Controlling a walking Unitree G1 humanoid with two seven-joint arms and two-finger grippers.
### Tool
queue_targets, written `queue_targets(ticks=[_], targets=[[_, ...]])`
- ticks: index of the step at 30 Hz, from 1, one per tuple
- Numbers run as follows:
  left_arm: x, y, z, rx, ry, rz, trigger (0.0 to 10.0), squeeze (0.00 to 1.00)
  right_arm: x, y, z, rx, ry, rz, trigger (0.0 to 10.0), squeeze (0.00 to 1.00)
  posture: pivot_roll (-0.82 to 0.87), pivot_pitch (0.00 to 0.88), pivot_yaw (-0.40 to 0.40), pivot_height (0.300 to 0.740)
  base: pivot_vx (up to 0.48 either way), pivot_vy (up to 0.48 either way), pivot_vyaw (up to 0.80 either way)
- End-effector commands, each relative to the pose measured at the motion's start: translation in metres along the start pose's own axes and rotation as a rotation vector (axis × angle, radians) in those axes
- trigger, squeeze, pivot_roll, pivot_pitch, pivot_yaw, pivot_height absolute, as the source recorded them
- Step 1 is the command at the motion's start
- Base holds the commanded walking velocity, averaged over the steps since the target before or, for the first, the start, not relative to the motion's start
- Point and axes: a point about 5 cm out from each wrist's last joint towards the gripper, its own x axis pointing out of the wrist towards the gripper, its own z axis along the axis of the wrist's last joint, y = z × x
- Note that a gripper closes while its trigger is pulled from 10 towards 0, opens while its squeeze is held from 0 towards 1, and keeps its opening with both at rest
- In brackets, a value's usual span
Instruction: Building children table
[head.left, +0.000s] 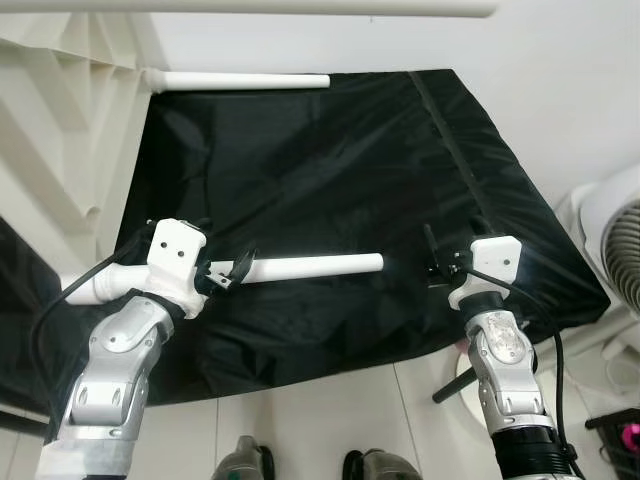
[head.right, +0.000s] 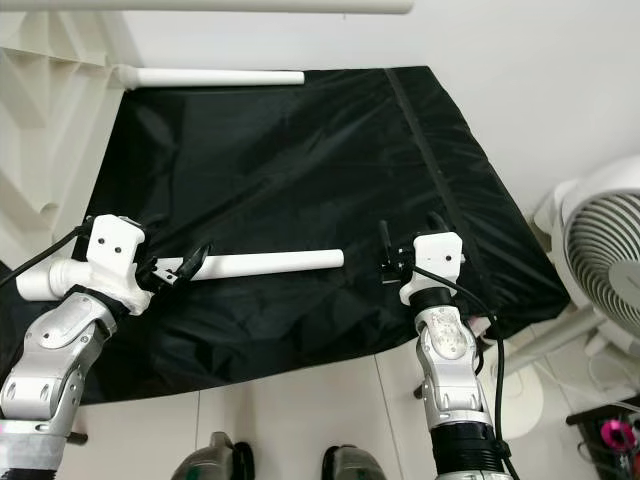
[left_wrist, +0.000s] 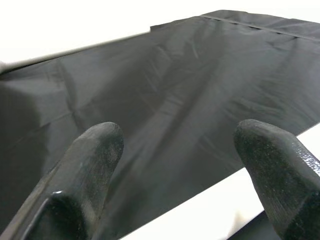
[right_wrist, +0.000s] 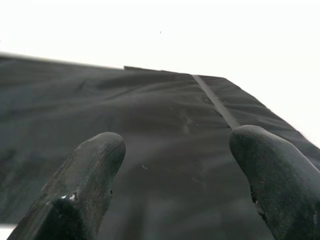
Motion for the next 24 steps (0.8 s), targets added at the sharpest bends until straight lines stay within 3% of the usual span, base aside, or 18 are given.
queue_targets(ticks=[1, 8, 15, 24], targets=[[-0.003, 0.019, -0.003, 0.003, 0.012, 0.398, 10.0, 0.0, 0.0, 0.003, 0.002, 0.013, -0.001, -0.013, 10.0, 0.0, -0.02, 0.064, 0.021, 0.74, 0.0, 0.0, 0.79], [0.011, 0.016, 0.0, 0.028, -0.015, 0.357, 10.0, 0.0, 0.004, 0.006, 0.003, 0.014, -0.005, -0.005, 10.0, 0.0, -0.02, 0.064, 0.037, 0.74, 0.0, 0.0, 0.79], [0.015, 0.019, 0.002, 0.036, -0.034, 0.345, 10.0, 0.0, 0.005, 0.004, 0.003, 0.013, -0.008, -0.023, 10.0, 0.0, -0.02, 0.065, 0.041, 0.74, 0.0, 0.0, 0.79], [0.019, 0.018, 0.003, 0.035, -0.041, 0.31, 10.0, 0.0, 0.002, 0.006, 0.003, 0.042, -0.013, -0.028, 10.0, 0.0, -0.02, 0.069, 0.047, 0.74, 0.0, 0.0, 0.0]])
